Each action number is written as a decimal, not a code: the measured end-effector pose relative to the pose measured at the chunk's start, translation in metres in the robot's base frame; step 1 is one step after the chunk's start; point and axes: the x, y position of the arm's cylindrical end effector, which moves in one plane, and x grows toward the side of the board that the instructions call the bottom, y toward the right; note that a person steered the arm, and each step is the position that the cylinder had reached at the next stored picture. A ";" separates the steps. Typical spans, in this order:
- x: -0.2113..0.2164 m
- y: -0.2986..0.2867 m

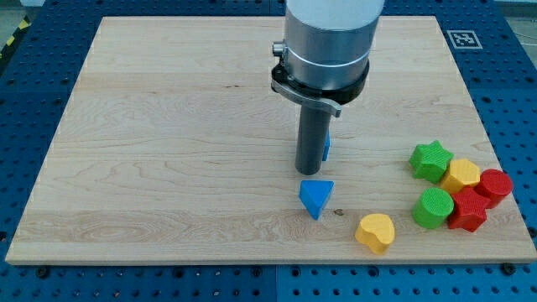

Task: Push the blue cube slightly parallel to the top of the blue triangle

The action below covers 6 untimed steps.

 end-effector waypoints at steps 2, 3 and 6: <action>0.000 -0.010; 0.000 -0.011; 0.000 0.018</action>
